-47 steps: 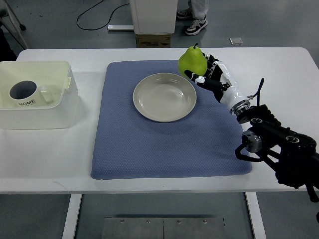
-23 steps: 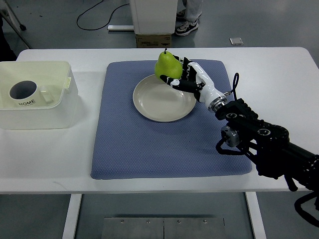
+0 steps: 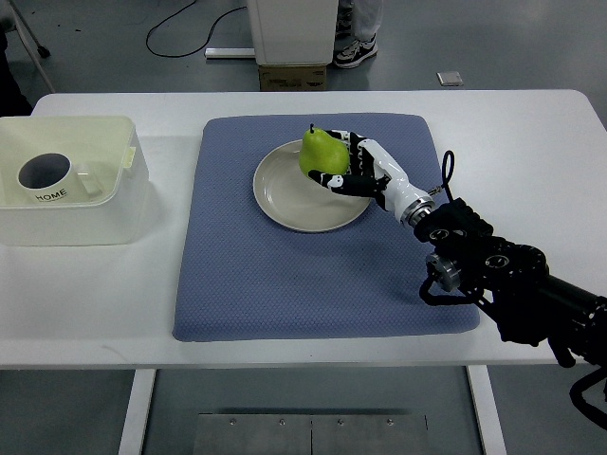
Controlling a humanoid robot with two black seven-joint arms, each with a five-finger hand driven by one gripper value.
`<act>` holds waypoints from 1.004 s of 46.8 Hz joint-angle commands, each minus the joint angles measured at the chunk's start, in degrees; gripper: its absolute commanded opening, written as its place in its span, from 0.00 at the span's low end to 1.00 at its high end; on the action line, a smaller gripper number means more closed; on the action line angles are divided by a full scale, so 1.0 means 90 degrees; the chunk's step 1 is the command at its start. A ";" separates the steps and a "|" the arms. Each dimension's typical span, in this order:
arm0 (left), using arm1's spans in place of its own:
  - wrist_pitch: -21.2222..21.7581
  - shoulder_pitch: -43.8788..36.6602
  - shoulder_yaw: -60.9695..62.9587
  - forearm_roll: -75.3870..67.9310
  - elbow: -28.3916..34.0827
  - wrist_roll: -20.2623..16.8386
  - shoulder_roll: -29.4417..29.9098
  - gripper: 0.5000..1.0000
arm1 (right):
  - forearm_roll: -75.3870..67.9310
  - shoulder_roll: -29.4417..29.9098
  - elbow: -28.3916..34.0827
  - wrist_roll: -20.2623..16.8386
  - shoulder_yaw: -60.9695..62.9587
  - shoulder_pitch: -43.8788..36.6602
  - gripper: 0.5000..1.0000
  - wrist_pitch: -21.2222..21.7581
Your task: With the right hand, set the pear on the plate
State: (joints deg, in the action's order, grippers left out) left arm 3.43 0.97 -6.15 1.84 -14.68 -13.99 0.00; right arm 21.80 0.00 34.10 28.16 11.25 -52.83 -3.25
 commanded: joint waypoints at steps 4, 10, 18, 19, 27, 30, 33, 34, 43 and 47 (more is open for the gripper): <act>0.0000 0.0000 0.0000 0.0000 0.0000 0.0002 0.0000 1.00 | 0.0000 0.0000 0.0000 0.0015 0.0000 0.0001 0.00 -0.0010; 0.0000 0.0000 0.0000 0.0000 0.0000 -0.0008 0.0000 1.00 | 0.0000 0.0000 0.0010 0.0054 0.0000 0.0001 0.53 -0.0049; 0.0000 0.0000 0.0000 0.0000 0.0000 -0.0008 0.0000 1.00 | 0.0000 0.0000 0.0029 0.0064 0.0000 0.0010 1.00 -0.0039; 0.0000 0.0000 0.0000 0.0000 0.0000 0.0002 0.0000 1.00 | 0.0000 0.0000 0.0029 0.0054 0.0000 0.0001 1.00 -0.0039; 0.0000 0.0000 0.0000 0.0000 0.0000 -0.0008 0.0000 1.00 | 0.0000 0.0000 0.0039 0.0054 0.0000 0.0001 1.00 -0.0039; 0.0000 0.0000 0.0000 0.0000 0.0000 0.0002 0.0000 1.00 | 0.0000 0.0000 0.0039 0.0054 -0.0010 0.0001 1.00 -0.0039; 0.0000 0.0000 0.0000 0.0000 0.0000 -0.0008 0.0000 1.00 | -0.0010 0.0000 0.0039 0.0035 0.0000 0.0001 1.00 -0.0029; 0.0000 0.0000 0.0000 0.0000 0.0000 0.0002 0.0000 1.00 | -0.0010 0.0000 0.0039 0.0035 0.0009 0.0001 1.00 -0.0029; 0.0000 0.0000 0.0000 0.0000 0.0000 0.0002 0.0000 1.00 | -0.0029 0.0000 0.0039 0.0015 0.0058 -0.0019 1.00 -0.0029; 0.0000 0.0000 0.0000 0.0000 0.0000 0.0002 0.0000 1.00 | -0.0039 0.0000 0.0029 0.0015 0.0078 -0.0029 1.00 -0.0029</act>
State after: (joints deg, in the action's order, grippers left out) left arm 3.43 0.97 -6.15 1.84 -14.68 -14.01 0.00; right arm 21.53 0.00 34.38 28.30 11.79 -53.00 -3.51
